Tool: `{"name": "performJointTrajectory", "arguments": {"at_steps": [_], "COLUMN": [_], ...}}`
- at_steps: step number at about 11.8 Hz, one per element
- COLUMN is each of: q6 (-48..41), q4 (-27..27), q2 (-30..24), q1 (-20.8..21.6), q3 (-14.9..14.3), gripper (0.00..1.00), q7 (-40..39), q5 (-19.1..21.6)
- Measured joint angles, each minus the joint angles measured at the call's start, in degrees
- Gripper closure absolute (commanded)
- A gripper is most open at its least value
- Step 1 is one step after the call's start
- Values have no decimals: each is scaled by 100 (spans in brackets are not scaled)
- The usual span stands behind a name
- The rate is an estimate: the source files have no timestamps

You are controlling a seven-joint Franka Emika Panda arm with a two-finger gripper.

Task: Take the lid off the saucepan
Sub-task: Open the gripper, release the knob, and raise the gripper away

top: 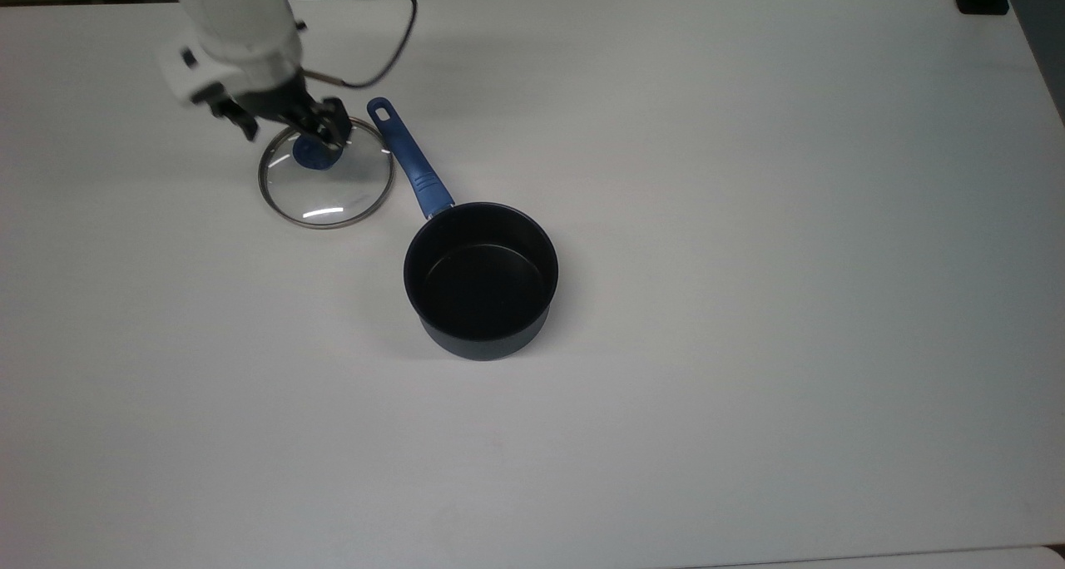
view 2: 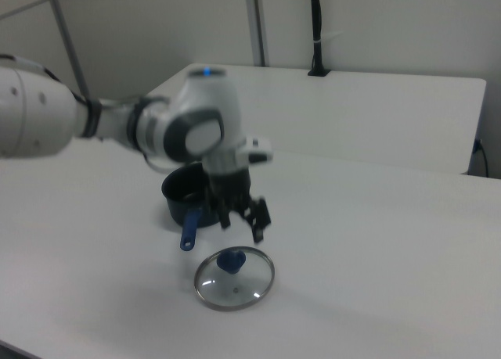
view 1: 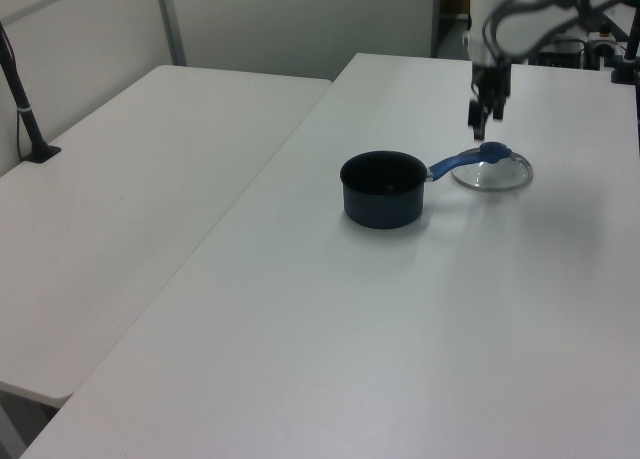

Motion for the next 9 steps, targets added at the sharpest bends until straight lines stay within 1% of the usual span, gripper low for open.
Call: {"name": "performJointTrajectory", "arguments": {"at_steps": [2, 3, 4, 5, 7, 8, 9], "q6": [-1020, -1251, -1355, -1469, -1850, -1923, -1944], "q4": [1000, 1329, 1498, 1557, 1560, 1558, 1556], "q2": [-243, -367, -502, -670, -969, -1054, -1101], "q1": [39, 129, 265, 420, 732, 943, 1218], "q3": [13, 24, 31, 34, 16, -61, -241], "gripper": [0, 0, 0, 0, 0, 0, 0], "q7": [115, 280, 552, 880, 1513, 1688, 1725], "q5": [94, 128, 132, 134, 155, 160, 162]}}
